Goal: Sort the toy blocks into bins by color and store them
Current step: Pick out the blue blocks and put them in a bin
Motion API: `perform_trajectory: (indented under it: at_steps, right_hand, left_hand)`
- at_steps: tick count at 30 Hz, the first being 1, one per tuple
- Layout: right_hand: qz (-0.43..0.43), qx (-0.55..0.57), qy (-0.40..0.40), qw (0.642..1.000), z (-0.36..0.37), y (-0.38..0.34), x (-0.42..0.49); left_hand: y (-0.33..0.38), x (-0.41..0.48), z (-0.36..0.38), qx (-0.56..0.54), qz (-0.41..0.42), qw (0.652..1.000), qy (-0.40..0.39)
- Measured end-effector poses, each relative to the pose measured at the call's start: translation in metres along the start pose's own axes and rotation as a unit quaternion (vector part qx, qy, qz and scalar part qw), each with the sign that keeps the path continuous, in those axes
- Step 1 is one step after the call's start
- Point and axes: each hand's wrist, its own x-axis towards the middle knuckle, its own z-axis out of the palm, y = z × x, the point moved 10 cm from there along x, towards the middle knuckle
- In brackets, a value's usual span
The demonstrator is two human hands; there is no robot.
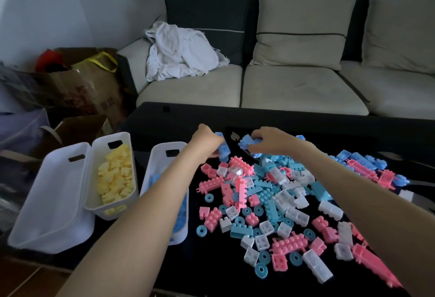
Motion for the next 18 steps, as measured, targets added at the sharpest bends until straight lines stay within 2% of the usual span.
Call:
perform_trajectory:
  at_steps: [2, 6, 10, 15, 18]
  right_hand:
    - [-0.015, 0.036, 0.006, 0.999, -0.001, -0.015, -0.009]
    - [-0.042, 0.081, 0.016, 0.996, 0.004, -0.045, -0.024]
    - [-0.038, 0.153, 0.019, 0.987, 0.015, -0.060, -0.039]
    - [-0.010, 0.220, 0.003, 0.975, 0.032, -0.062, -0.050]
    - [0.005, 0.214, 0.014, 0.977, 0.034, -0.059, -0.055]
  left_hand:
    - [-0.005, -0.019, 0.006, -0.108, -0.056, 0.992, -0.028]
    - [-0.014, -0.051, 0.023, -0.217, -0.127, 0.965, -0.077]
    - [-0.034, -0.075, 0.027, -0.348, -0.171, 0.919, -0.068]
    - [-0.049, -0.087, 0.035, -0.386, -0.157, 0.908, -0.050]
    - [-0.050, -0.088, 0.041, -0.388, -0.151, 0.907, -0.057]
